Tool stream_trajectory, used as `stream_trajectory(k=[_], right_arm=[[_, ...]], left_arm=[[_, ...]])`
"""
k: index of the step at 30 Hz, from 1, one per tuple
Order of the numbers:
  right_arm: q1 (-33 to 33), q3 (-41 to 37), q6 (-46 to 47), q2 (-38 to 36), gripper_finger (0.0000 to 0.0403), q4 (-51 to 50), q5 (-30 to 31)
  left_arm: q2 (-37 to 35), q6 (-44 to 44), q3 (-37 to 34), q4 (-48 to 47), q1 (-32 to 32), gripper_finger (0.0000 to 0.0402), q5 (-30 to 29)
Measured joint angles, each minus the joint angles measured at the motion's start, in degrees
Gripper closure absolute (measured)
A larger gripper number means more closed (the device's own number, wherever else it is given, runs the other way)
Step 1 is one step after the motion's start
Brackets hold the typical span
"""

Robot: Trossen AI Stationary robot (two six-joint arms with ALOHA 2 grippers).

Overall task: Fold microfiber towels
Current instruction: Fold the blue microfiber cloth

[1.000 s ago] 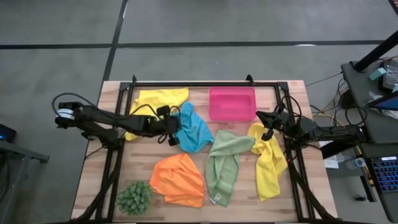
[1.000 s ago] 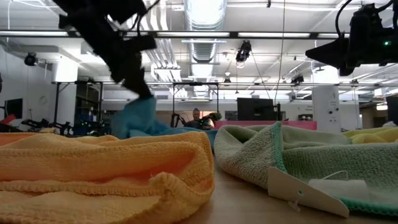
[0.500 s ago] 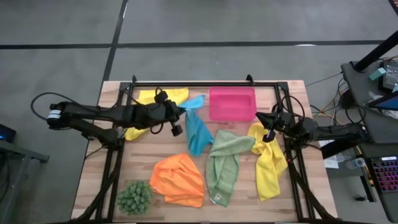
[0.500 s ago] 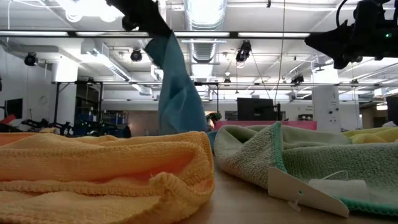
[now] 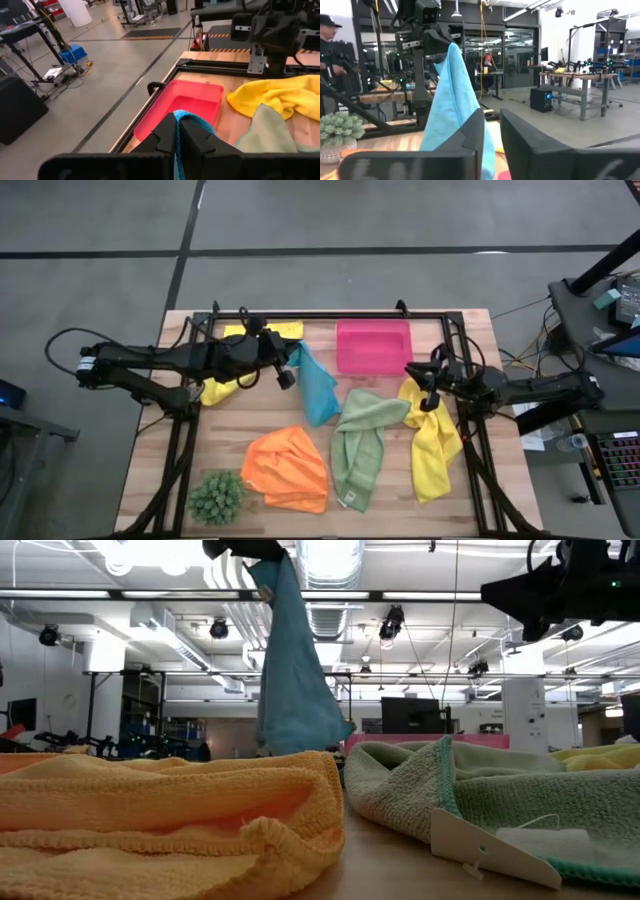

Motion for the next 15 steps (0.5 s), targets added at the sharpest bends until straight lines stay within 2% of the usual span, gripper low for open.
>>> stream_trajectory(k=[9,15], right_arm=[[0.0,6.5,2.2,12.1,0.0237,0.0,0.0],[0.0,11.8,2.5,22.3,0.02,-0.3,0.0]], left_arm=[[0.0,0.1,0.0,0.0,0.0,0.0402,0.0],[0.0,0.1,0.0,-0.1,0.0,0.0402,0.1]])
